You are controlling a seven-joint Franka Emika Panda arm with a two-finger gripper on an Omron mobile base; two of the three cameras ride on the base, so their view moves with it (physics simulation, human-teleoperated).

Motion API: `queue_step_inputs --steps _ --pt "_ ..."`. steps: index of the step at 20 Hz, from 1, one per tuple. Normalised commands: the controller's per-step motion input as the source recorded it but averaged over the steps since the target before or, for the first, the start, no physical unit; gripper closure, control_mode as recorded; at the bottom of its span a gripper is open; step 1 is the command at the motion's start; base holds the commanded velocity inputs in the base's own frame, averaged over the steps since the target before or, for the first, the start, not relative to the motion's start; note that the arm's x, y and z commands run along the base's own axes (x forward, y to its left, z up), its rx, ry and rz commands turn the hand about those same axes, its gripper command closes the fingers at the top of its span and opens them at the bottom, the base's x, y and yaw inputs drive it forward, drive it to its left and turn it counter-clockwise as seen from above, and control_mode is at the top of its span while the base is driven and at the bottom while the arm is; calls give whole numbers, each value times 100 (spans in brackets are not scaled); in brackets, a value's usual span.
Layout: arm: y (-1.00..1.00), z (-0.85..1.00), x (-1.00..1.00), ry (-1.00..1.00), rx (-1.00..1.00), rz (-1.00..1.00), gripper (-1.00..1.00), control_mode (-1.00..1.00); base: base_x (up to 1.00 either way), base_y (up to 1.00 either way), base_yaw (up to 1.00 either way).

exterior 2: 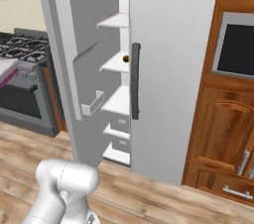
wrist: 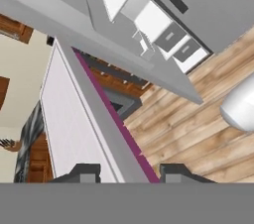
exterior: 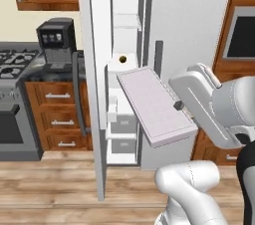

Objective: Open the freezer door, pick up the ice cube tray from the freezer, and place it on the dining counter.

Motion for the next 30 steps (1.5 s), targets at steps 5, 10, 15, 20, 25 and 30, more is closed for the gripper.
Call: queue_step_inputs --steps 5,10,15,20,25,30 --pt "0 0 0 0 0 0 100 100 -79 -21 33" --pt "0 0 0 0 0 0 100 100 3 -9 19" --pt "0 0 0 0 0 0 100 100 12 0 19" --pt "0 0 0 0 0 0 100 100 51 0 22" --pt "0 0 0 0 0 0 100 100 -9 0 28" --pt "0 0 0 0 0 0 100 100 -8 0 44"
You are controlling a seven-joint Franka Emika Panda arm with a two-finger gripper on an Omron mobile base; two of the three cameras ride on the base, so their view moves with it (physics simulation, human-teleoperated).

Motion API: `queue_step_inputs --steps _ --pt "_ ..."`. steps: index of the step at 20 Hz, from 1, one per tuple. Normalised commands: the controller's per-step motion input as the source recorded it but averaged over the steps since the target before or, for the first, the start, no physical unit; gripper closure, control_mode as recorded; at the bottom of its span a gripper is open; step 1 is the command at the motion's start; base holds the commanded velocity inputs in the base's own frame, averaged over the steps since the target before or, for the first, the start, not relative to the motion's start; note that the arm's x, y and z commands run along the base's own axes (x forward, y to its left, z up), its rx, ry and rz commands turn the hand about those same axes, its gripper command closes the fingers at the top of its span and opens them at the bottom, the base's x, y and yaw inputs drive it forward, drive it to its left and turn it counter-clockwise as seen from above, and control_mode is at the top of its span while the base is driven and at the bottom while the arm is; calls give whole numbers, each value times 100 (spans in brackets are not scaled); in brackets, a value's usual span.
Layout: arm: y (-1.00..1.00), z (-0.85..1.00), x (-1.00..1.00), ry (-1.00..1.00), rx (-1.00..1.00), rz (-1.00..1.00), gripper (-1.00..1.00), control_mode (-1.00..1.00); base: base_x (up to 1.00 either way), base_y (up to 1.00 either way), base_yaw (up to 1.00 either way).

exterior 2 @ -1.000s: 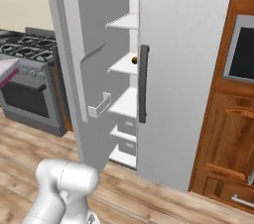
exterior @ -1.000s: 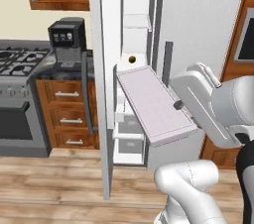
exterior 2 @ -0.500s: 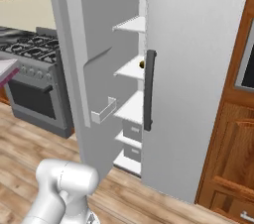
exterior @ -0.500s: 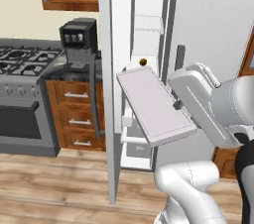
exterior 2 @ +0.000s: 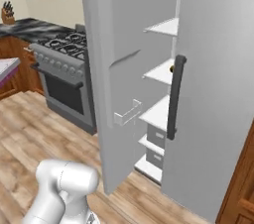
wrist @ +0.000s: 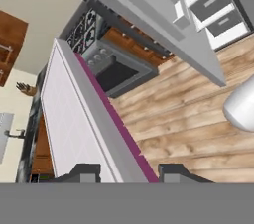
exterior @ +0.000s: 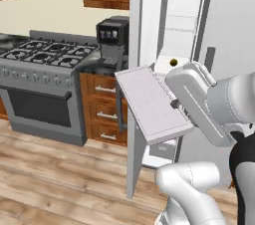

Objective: Open the freezer door, pick up the ice cube tray from the freezer, and place it on the dining counter.

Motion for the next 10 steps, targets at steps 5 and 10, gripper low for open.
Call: queue_step_inputs --steps 5,10 --pt "0 0 0 0 0 0 100 100 0 0 43" --pt "0 0 0 0 0 0 100 100 0 -13 46"
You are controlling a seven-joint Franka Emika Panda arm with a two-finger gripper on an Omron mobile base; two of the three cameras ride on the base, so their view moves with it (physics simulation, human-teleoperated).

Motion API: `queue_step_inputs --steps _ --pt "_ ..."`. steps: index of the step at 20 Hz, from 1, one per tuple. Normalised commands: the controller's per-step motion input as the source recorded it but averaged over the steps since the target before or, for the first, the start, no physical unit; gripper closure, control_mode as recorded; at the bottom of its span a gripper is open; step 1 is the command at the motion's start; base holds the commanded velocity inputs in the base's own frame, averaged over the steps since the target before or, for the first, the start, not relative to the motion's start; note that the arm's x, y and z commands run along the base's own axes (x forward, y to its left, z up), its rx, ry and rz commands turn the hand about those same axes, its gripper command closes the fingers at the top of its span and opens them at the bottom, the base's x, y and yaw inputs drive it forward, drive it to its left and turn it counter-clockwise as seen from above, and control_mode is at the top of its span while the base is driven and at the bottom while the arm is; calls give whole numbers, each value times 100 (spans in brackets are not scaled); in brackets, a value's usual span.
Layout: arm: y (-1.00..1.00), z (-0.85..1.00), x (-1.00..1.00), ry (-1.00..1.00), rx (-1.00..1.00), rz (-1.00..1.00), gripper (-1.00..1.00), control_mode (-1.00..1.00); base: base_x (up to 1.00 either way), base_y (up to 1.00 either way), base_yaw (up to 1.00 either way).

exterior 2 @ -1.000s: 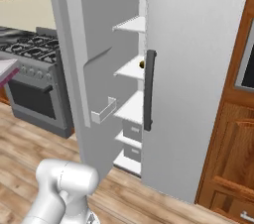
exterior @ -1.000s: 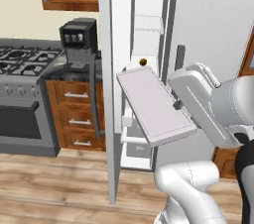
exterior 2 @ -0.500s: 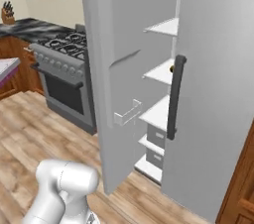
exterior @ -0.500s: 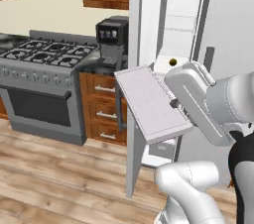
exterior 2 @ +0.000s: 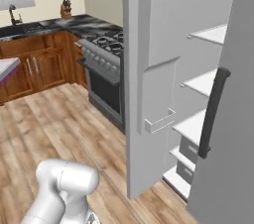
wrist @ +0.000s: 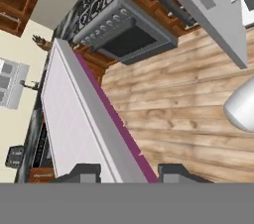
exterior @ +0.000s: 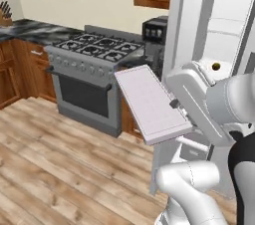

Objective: Open the freezer door, pick up the ice cube tray from the freezer, and place it on the dining counter.

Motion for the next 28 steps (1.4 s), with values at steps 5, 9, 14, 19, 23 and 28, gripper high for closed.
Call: queue_step_inputs --steps 5,9,14,19,23,28 --pt "0 0 0 0 0 0 100 100 -14 -30 47" --pt "0 0 0 0 0 0 100 100 -33 -46 47" --pt "0 0 0 0 0 0 100 100 -67 -46 44" --pt "0 0 0 0 0 0 100 100 -90 -37 42" --pt "0 0 0 0 0 0 100 100 -96 -40 39" --pt "0 0 0 0 0 0 100 100 -96 -31 33"
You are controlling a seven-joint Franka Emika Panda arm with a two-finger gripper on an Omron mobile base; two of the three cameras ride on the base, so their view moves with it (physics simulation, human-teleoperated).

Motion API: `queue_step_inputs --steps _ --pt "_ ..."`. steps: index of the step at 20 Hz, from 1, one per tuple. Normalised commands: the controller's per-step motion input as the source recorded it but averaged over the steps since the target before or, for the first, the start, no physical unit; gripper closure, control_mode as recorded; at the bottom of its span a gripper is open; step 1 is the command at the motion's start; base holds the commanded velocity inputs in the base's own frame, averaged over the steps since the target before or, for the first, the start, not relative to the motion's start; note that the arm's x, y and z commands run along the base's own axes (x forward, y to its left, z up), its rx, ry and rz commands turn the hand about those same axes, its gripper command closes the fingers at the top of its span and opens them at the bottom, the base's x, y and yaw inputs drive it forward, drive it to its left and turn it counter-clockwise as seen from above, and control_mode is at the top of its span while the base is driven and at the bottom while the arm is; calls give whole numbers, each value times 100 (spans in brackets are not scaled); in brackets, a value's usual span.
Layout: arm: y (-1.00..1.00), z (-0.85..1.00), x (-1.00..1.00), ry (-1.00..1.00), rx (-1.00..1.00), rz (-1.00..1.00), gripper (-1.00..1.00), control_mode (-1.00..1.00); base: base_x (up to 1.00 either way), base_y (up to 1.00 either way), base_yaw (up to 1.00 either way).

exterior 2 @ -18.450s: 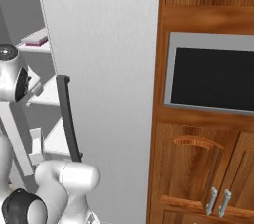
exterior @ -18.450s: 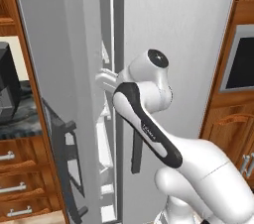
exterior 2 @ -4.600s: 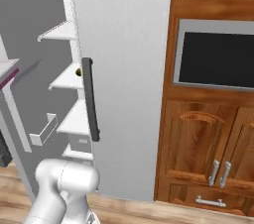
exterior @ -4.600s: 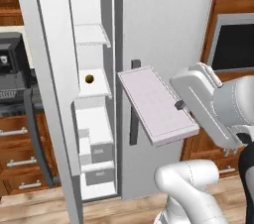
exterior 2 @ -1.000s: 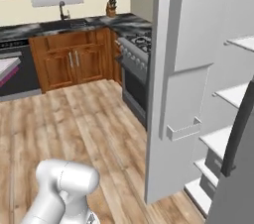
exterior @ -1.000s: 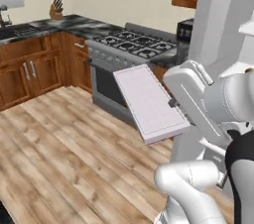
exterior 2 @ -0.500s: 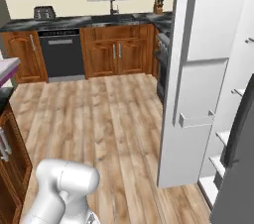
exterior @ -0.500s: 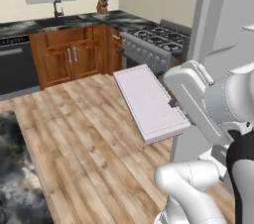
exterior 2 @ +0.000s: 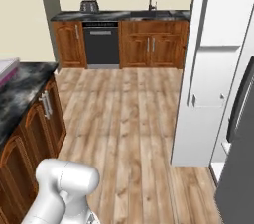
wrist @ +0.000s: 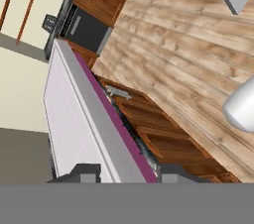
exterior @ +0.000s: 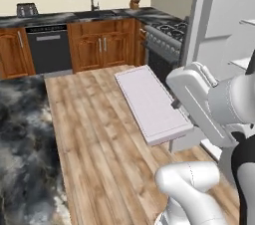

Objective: Open the freezer door, pick up the ice cube tray from the freezer, and place it on the dining counter.

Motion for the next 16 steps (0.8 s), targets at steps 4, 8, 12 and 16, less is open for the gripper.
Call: queue_step_inputs --steps 4,8,12,16 --pt "0 0 0 0 0 0 100 100 -90 -13 23" --pt "0 0 0 0 0 0 100 100 -82 0 17" --pt "0 0 0 0 0 0 100 100 -98 -4 18" --pt "0 0 0 0 0 0 100 100 -100 -9 21"
